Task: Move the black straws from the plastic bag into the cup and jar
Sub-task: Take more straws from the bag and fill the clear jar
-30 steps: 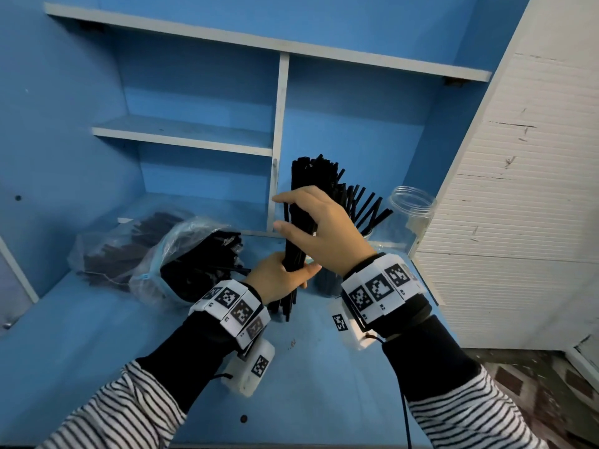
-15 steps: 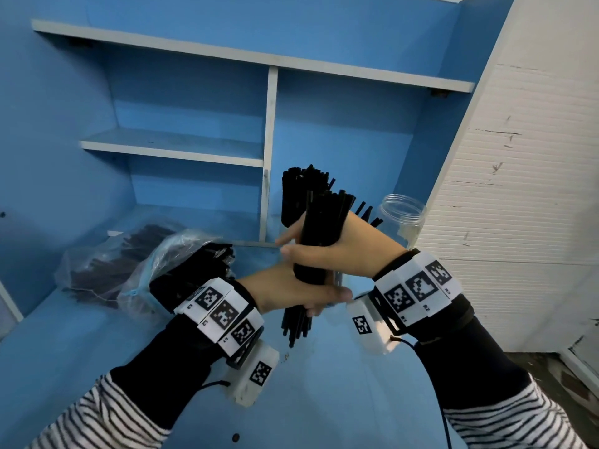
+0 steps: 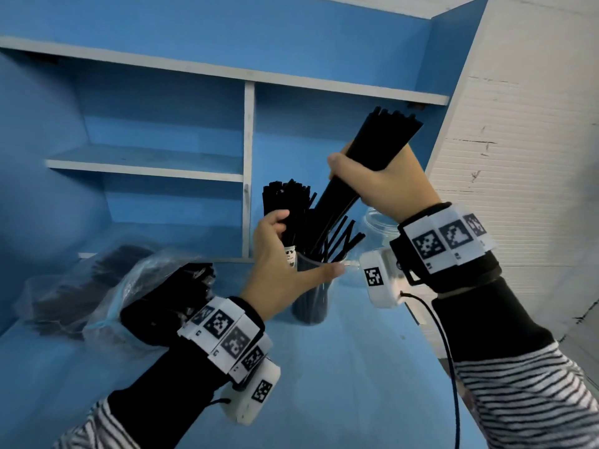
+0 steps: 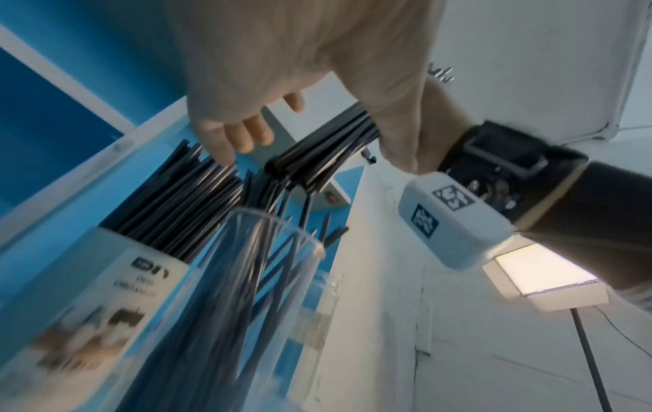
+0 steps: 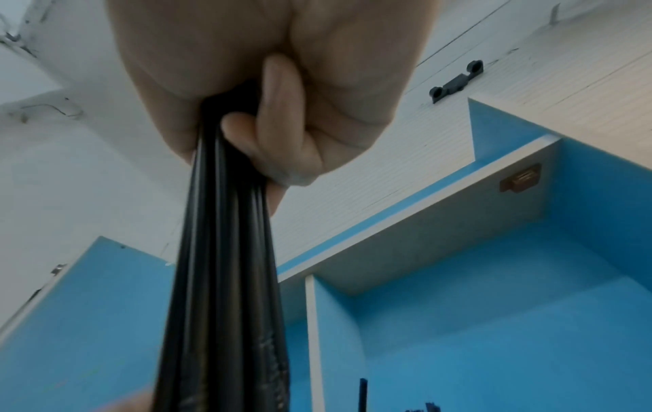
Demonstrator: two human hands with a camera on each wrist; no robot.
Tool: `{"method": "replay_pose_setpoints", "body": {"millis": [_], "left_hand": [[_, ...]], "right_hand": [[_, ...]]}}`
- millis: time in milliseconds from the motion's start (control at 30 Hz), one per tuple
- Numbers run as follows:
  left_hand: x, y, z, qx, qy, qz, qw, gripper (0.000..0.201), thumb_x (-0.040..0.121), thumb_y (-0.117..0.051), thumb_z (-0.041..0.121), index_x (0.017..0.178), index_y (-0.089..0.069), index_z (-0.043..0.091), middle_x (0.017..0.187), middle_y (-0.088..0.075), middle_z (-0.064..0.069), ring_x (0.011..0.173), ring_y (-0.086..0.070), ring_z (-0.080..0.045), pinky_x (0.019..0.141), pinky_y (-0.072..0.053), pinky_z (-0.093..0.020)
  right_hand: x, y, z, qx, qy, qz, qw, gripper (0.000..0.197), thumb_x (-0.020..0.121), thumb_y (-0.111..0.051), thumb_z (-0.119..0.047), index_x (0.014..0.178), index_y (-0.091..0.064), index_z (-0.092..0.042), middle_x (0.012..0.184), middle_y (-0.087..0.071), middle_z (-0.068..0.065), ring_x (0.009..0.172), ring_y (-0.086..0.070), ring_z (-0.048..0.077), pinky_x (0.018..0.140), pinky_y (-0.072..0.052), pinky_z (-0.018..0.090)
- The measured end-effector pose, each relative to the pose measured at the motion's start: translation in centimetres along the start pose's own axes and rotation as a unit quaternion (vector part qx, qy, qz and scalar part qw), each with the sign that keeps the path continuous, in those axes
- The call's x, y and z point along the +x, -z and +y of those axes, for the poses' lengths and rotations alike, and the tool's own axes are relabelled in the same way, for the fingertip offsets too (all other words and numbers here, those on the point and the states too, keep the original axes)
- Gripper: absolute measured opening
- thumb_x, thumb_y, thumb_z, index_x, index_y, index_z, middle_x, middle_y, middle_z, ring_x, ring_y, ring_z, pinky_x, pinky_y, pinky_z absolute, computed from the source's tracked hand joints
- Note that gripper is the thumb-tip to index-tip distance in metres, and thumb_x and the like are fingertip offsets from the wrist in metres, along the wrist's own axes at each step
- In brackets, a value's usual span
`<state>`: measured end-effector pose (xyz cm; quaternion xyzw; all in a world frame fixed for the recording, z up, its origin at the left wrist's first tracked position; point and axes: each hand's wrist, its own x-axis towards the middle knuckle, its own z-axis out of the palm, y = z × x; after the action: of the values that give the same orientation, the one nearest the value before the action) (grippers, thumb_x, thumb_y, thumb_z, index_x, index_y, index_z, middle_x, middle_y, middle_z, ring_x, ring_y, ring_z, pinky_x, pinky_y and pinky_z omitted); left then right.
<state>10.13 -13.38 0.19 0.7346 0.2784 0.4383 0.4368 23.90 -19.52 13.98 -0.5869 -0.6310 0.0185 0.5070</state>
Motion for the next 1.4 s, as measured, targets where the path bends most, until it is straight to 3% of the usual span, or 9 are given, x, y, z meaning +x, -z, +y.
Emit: {"method": "replay_pose_setpoints", "body": {"millis": [133, 233, 333, 567, 700, 800, 900, 1133, 1400], "left_hand": [[0.7, -1.9, -2.6, 0.016, 0.112, -0.045, 0.993, 0.137, 0.037, -0.089, 0.063, 0.144, -0.010, 0.031, 0.142, -0.031, 0.004, 0.130, -0.037, -0.011, 0.113, -0.033, -0.036], [1.6, -2.4, -3.4, -0.015, 0.117, -0.053, 0.992, 0.120, 0.047, -0.092, 0.044, 0.142, -0.021, 0.022, 0.134, -0.045, 0.007, 0.121, -0.048, -0.009, 0.108, -0.041, -0.036], [2.4, -2.2, -3.9, 0.004, 0.115, -0.064, 0.991, 0.102, 0.041, -0.085, 0.059, 0.128, -0.040, 0.031, 0.121, -0.057, 0.015, 0.113, -0.057, -0.008, 0.100, -0.049, -0.039], [2.5, -1.8, -4.3, 0.039, 0.099, -0.065, 0.992, 0.081, 0.050, -0.089, 0.052, 0.117, -0.044, 0.039, 0.112, -0.058, 0.023, 0.108, -0.058, -0.004, 0.094, -0.052, -0.033], [2.6, -1.7, -4.3, 0.039, 0.090, -0.060, 0.993, 0.079, 0.054, -0.091, 0.045, 0.119, -0.046, 0.035, 0.110, -0.059, 0.023, 0.106, -0.059, -0.003, 0.090, -0.053, -0.029], [2.6, -1.8, -4.4, 0.043, 0.093, -0.059, 0.993, 0.078, 0.055, -0.090, 0.044, 0.119, -0.046, 0.034, 0.111, -0.059, 0.022, 0.107, -0.059, -0.005, 0.091, -0.052, -0.030], [2.5, -1.9, -4.4, 0.043, 0.094, -0.053, 0.993, 0.076, 0.055, -0.090, 0.045, 0.116, -0.045, 0.037, 0.110, -0.058, 0.023, 0.107, -0.059, -0.006, 0.093, -0.052, -0.033], [2.4, -2.0, -4.3, 0.034, 0.093, -0.048, 0.994, 0.075, 0.057, -0.091, 0.039, 0.116, -0.045, 0.036, 0.107, -0.057, 0.026, 0.103, -0.056, 0.004, 0.090, -0.050, -0.025], [2.4, -2.5, -4.8, 0.027, 0.079, -0.038, 0.996, 0.089, 0.044, -0.085, 0.057, 0.120, -0.047, 0.033, 0.113, -0.061, 0.019, 0.106, -0.059, -0.001, 0.094, -0.053, -0.033]], "right_hand": [[0.6, 0.2, 1.0, 0.009, -0.035, 0.030, 0.999, 0.035, 0.084, -0.064, -0.020, 0.085, -0.059, 0.014, 0.083, -0.063, 0.027, 0.051, -0.049, 0.009, 0.044, -0.038, 0.016], [0.6, 0.1, 2.1, 0.005, -0.053, 0.042, 0.998, 0.037, 0.082, -0.064, -0.018, 0.083, -0.055, 0.017, 0.084, -0.060, 0.033, 0.058, -0.053, 0.030, 0.048, -0.041, 0.031], [0.7, 0.0, 3.4, -0.011, -0.061, 0.041, 0.997, 0.038, 0.080, -0.062, -0.018, 0.080, -0.053, 0.019, 0.083, -0.058, 0.036, 0.074, -0.057, 0.046, 0.056, -0.044, 0.038], [-0.1, -1.3, 6.6, -0.064, -0.108, -0.028, 0.992, 0.040, 0.083, -0.064, -0.027, 0.085, -0.059, 0.012, 0.084, -0.064, 0.027, 0.079, -0.063, 0.037, 0.066, -0.052, 0.045], [-0.7, -2.5, 8.2, -0.138, -0.090, -0.111, 0.980, 0.026, 0.083, -0.063, -0.052, 0.102, -0.071, -0.038, 0.108, -0.068, -0.009, 0.114, -0.054, 0.010, 0.102, -0.025, 0.026], [-1.1, -2.8, 9.4, -0.198, -0.112, -0.151, 0.962, 0.081, 0.059, -0.044, -0.093, 0.131, -0.045, -0.055, 0.129, -0.053, -0.015, 0.135, -0.033, 0.020, 0.106, -0.016, 0.031], [-1.7, -2.0, 8.8, -0.089, -0.110, -0.130, 0.981, 0.101, 0.059, -0.057, -0.086, 0.146, -0.032, -0.039, 0.142, -0.046, -0.009, 0.140, -0.030, 0.015, 0.117, -0.021, 0.036], [-2.7, -2.5, 7.1, 0.027, 0.020, -0.016, 0.999, 0.050, 0.094, -0.062, -0.022, 0.140, -0.043, -0.027, 0.131, -0.057, -0.010, 0.115, -0.058, 0.002, 0.101, -0.046, 0.025], [-2.7, -3.0, 6.9, -0.077, 0.046, -0.041, 0.995, 0.041, 0.095, -0.053, -0.037, 0.136, -0.050, -0.031, 0.125, -0.060, -0.011, 0.095, -0.054, -0.014, 0.082, -0.037, 0.005]]}}
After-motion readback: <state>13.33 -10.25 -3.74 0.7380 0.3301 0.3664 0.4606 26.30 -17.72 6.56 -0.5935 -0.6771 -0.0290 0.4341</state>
